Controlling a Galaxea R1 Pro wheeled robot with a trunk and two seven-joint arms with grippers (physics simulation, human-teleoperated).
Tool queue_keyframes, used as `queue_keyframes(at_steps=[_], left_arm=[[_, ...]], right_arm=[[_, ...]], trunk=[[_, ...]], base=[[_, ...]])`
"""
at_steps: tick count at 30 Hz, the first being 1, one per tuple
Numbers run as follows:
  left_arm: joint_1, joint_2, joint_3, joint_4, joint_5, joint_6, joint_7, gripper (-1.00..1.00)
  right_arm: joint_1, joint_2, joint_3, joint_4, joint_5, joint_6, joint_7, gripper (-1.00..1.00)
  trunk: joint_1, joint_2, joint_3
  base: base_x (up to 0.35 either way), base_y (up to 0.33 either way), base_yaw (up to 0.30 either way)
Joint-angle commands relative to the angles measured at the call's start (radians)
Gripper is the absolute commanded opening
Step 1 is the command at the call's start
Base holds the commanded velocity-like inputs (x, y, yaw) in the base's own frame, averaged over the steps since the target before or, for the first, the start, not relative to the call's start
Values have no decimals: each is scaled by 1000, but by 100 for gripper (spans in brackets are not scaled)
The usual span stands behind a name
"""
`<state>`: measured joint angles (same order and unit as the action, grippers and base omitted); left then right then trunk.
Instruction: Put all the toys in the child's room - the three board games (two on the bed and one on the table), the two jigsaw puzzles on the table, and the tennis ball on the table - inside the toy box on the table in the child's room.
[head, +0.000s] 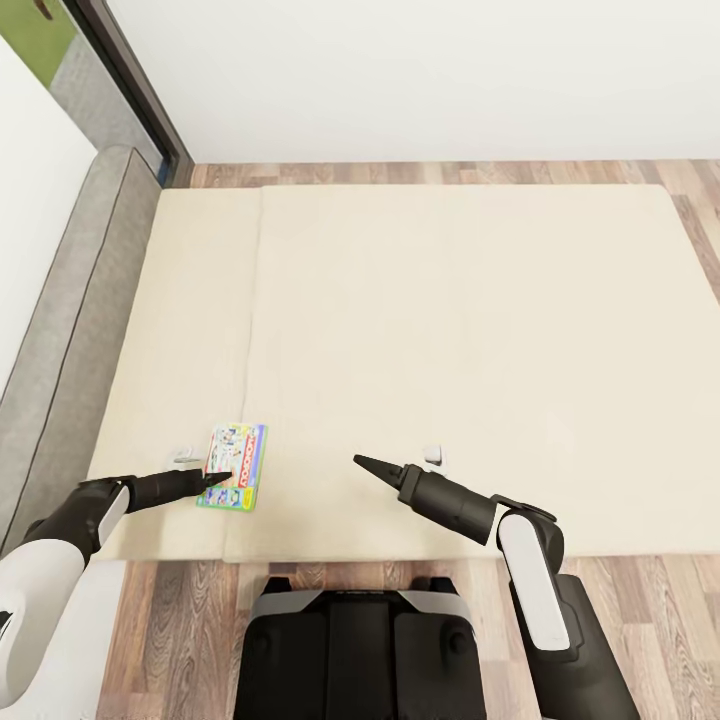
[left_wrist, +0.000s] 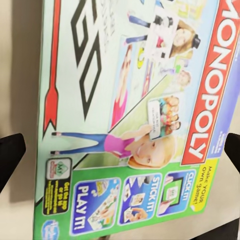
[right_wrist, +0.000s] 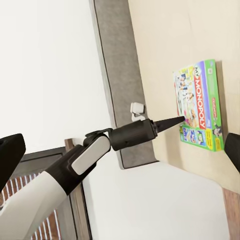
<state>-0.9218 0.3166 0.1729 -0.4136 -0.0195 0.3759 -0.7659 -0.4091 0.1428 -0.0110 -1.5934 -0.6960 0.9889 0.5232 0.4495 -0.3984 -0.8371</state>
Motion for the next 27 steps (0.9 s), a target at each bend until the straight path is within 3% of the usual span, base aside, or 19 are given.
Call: queue_keyframes(at_steps=[1, 12, 27], left_arm=[[0, -1, 7, -1, -2, 9, -5, 100], [0, -2, 7, -1, -2, 0, -5, 100], [0, -4, 7, -1, -2, -38, -14, 100]], right_arm=[[0, 1, -1, 0, 3, 5, 5, 100], [0, 2, 0, 0, 3, 4, 5, 100], [1, 3, 1, 0, 7, -25, 3, 100]], trunk=[[1, -2, -3], [1, -2, -20], [1, -2, -22]], base=[[0, 0, 0], [0, 0, 0], [0, 0, 0]])
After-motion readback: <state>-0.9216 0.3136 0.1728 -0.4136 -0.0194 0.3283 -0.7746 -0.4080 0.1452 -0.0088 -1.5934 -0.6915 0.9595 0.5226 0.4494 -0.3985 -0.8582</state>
